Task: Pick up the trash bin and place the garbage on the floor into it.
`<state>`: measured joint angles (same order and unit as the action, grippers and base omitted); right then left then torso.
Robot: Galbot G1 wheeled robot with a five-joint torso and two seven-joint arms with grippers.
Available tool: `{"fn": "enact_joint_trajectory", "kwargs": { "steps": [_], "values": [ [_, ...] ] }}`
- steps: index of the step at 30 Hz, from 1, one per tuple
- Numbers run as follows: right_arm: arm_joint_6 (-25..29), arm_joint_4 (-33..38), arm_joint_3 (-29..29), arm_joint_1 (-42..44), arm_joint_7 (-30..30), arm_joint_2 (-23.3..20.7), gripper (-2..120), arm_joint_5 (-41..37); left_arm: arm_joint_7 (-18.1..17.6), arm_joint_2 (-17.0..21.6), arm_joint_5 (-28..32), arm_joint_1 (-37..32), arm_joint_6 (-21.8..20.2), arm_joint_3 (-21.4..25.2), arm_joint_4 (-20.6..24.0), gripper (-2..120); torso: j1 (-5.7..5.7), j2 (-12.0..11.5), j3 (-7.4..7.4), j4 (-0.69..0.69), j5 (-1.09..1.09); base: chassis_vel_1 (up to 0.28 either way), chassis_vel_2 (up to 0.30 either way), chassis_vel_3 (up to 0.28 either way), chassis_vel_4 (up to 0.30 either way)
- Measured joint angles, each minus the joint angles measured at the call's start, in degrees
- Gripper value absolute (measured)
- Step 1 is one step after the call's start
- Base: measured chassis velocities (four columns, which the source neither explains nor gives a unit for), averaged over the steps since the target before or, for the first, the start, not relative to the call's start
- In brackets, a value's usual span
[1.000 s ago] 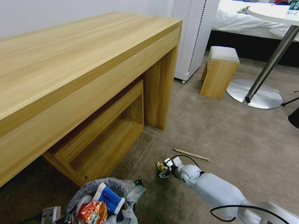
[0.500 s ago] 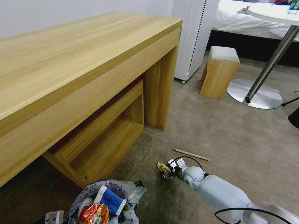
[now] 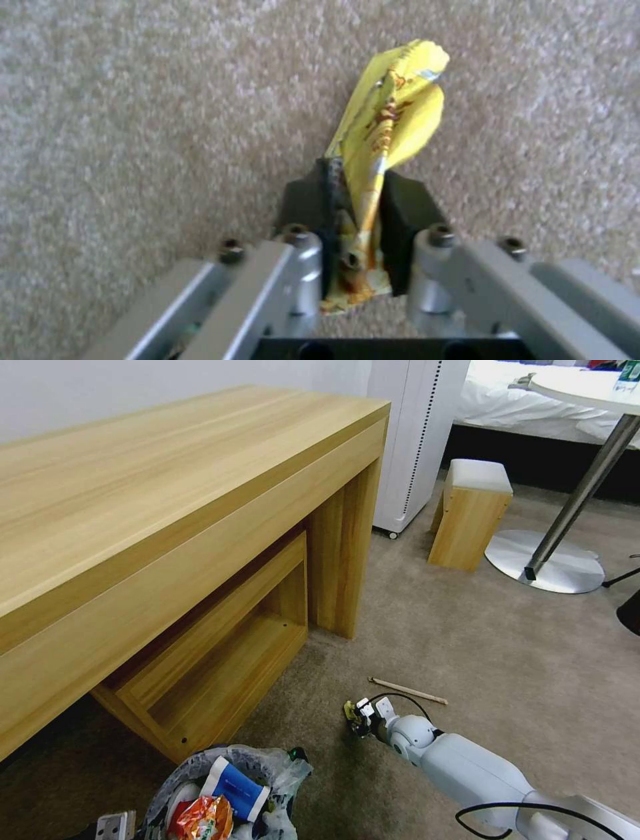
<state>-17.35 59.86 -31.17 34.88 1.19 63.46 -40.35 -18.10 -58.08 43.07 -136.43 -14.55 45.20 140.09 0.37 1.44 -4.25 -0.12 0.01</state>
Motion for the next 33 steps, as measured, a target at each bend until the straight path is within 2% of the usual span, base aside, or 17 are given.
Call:
{"fn": "enact_joint_trajectory", "kwargs": {
  "steps": [1,3,6,23,27,30,31,32,33],
  "values": [
    [0.00,0.00,0.00,0.00,0.00,0.00,15,0.00,0.00,0.00,0.00,0.00,0.00,0.00,0.00,0,0.00,0.00,0.00,0.00,0.00,0.000,0.000,0.000,0.000],
    [0.27,-0.09,-0.01,-0.30,-0.23,-0.05,2,-0.41,0.00,0.34,0.27,0.16,0.00,0.02,-0.08,0,0.00,0.00,0.00,0.00,-0.01,0.000,0.000,0.000,0.000],
    [0.30,-0.03,-0.02,-0.36,-0.34,-0.31,0,-0.74,0.07,0.60,0.49,0.13,0.00,0.16,-0.09,0,0.00,0.00,0.00,0.00,-0.01,0.000,0.000,0.000,0.000],
    [0.55,3.27,1.61,0.03,-1.31,-2.41,0,-2.38,0.36,0.88,1.97,-1.91,-0.34,2.51,2.41,0,0.00,0.00,0.00,0.00,0.00,0.000,0.000,0.000,0.000],
    [1.94,6.62,2.02,0.01,-1.40,-4.22,0,-2.78,0.28,1.00,2.81,-2.22,-0.42,3.62,3.11,0,0.00,0.00,0.00,-0.01,-0.01,0.000,0.000,0.000,0.000],
    [7.27,10.78,3.60,-0.54,1.09,-5.61,0,-1.85,0.20,1.13,3.70,-2.00,-0.45,4.14,3.12,0,0.00,0.00,0.00,-0.02,-0.02,0.000,0.000,0.000,0.000],
    [7.27,10.78,3.60,-0.54,1.09,-5.61,0,-1.85,0.20,1.13,3.70,-2.00,-0.45,4.14,3.12,0,0.00,0.00,0.00,-0.02,-0.02,0.000,0.000,0.000,0.000],
    [12.23,12.09,4.24,-0.93,4.57,-5.99,0,-0.95,0.18,1.25,4.20,-1.64,-0.45,4.38,3.11,0,0.00,0.00,0.00,0.00,-0.02,0.000,0.000,0.000,0.000],
    [20.32,13.58,4.72,-1.54,9.57,-6.37,0,-0.35,0.10,1.44,4.71,-1.18,-0.45,4.60,3.09,0,0.00,0.00,0.00,0.00,-0.01,0.000,0.000,0.000,0.000]
  ]
}}
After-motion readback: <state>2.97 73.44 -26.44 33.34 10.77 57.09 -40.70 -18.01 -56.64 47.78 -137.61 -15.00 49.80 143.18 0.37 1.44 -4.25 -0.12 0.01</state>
